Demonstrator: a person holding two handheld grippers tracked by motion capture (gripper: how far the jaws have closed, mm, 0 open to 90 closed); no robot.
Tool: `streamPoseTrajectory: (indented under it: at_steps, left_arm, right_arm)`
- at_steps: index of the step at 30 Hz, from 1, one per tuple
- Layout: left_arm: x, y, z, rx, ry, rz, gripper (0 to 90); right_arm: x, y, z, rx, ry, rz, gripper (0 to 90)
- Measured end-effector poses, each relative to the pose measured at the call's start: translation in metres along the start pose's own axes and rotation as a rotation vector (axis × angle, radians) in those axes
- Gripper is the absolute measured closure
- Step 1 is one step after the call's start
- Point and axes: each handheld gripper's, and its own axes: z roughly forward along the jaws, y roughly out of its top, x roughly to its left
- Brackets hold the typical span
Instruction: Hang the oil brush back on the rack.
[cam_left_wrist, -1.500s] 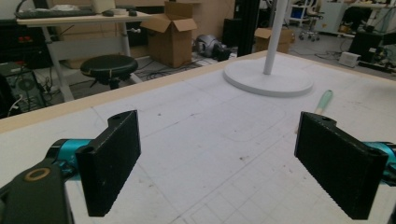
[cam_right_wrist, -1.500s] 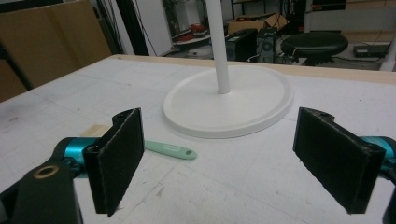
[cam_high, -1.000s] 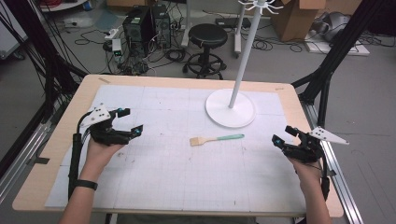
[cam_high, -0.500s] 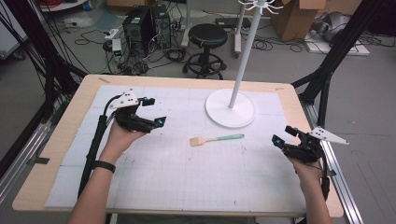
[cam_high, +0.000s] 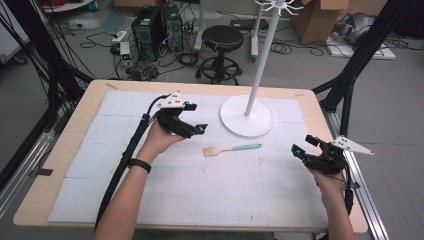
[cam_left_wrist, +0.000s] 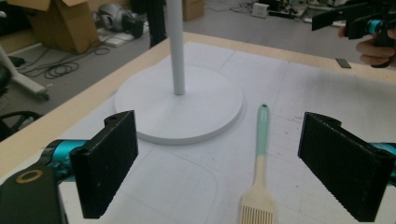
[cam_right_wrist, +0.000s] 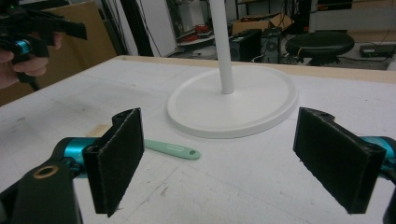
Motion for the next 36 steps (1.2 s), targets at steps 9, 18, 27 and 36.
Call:
streamPoseTrajectory:
  at_steps: [9, 18, 27, 36]
  left_arm:
    - [-0.011, -0.008, 0.046, 0.092, -0.062, 0.017, 13.0]
    - [-0.024, -0.009, 0.084, 0.161, -0.119, 0.04, 15.2]
    - [-0.034, -0.02, 0.111, 0.223, -0.155, 0.068, 22.3]
    - [-0.037, -0.03, 0.124, 0.311, -0.166, 0.109, 46.8]
  right_arm:
    - [-0.001, -0.001, -0.001, 0.002, 0.003, 0.009, 15.6]
    - [-0.003, -0.001, -0.002, -0.008, 0.004, 0.008, 15.7]
    - [-0.003, -0.001, -0.002, -0.001, 0.01, 0.008, 15.7]
    - [-0.003, -0.001, -0.002, 0.0, 0.01, 0.012, 15.7]
